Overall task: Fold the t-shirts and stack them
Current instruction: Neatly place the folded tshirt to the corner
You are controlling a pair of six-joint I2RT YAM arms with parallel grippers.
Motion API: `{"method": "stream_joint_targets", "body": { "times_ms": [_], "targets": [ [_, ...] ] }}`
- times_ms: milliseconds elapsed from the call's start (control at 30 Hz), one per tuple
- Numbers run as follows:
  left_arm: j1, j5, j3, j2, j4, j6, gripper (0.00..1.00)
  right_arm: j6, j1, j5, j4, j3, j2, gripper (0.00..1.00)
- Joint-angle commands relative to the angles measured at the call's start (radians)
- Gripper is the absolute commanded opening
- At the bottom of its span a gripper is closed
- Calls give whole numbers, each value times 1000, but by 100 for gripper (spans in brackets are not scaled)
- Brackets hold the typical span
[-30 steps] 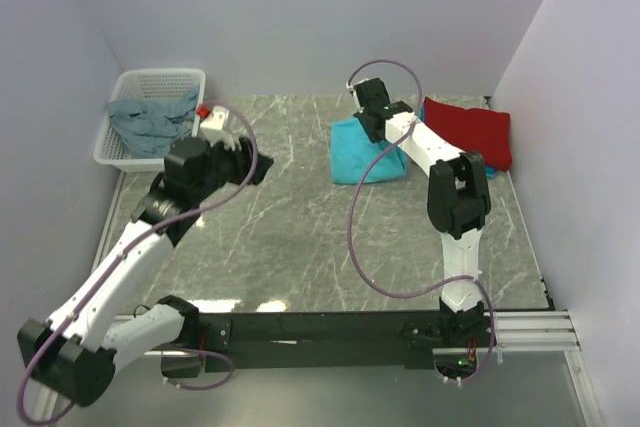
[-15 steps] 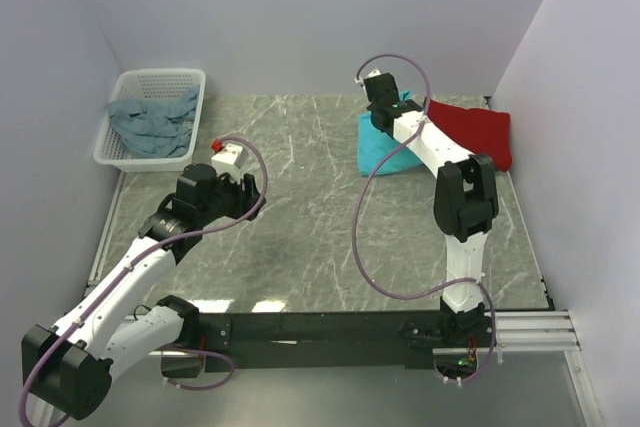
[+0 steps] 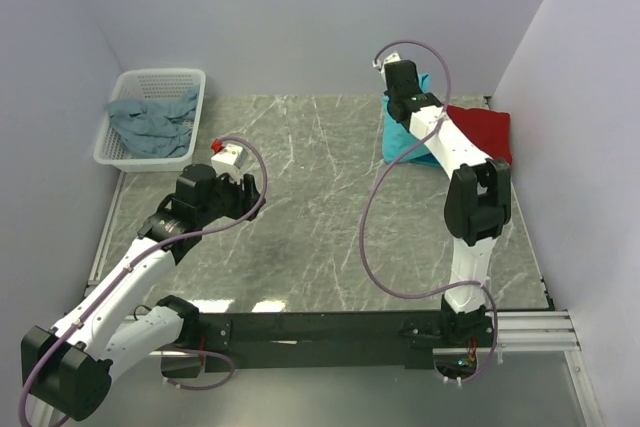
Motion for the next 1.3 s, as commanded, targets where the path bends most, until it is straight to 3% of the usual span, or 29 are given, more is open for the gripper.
{"method": "stream_joint_targets", "body": {
  "times_ms": [0, 1267],
  "targets": [
    [4, 13, 25, -15, 20, 22, 59, -12, -34, 15, 43, 60, -60, 0],
    [5, 28, 21, -14, 20, 24, 58, 1, -104, -71, 26, 77, -210, 0]
  ]
}}
